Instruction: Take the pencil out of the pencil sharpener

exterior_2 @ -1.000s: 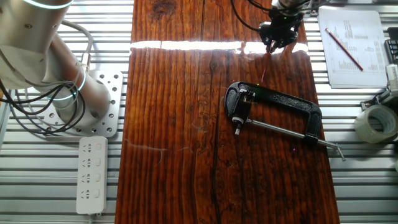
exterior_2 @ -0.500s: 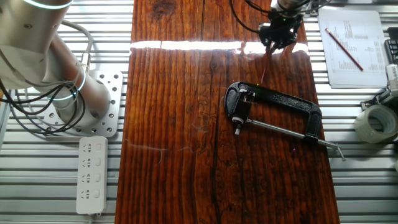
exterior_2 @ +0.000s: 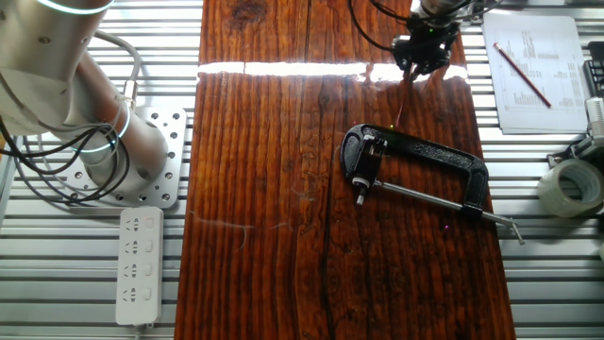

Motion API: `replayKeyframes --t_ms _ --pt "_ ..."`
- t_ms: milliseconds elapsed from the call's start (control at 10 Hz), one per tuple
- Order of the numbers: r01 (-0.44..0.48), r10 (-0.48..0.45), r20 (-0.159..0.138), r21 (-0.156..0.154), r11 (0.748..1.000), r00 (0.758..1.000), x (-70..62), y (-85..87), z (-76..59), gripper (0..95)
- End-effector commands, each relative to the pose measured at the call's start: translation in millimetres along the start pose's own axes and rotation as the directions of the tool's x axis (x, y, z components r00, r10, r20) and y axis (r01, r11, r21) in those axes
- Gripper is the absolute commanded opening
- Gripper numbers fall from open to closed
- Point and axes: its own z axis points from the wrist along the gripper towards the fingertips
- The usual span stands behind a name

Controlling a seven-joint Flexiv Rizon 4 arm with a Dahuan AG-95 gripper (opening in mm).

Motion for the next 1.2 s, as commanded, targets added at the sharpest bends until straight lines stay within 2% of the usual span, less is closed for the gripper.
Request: replayKeyframes --t_ms 100,700,800,1200 --pt "0.000 0.000 0.001 0.000 1.000 1.000 -0.8 -0.3 0.4 0.0" --pt "-0.002 0.002 -0.001 0.000 1.000 1.000 -0.9 -0.4 0.7 0.0" --pt "-0.002 0.002 -0.001 0.000 1.000 1.000 -0.9 -0.4 0.7 19.0" --pt "-0.001 0.001 -0.005 0.000 1.000 1.000 -0.9 -0.4 0.7 19.0"
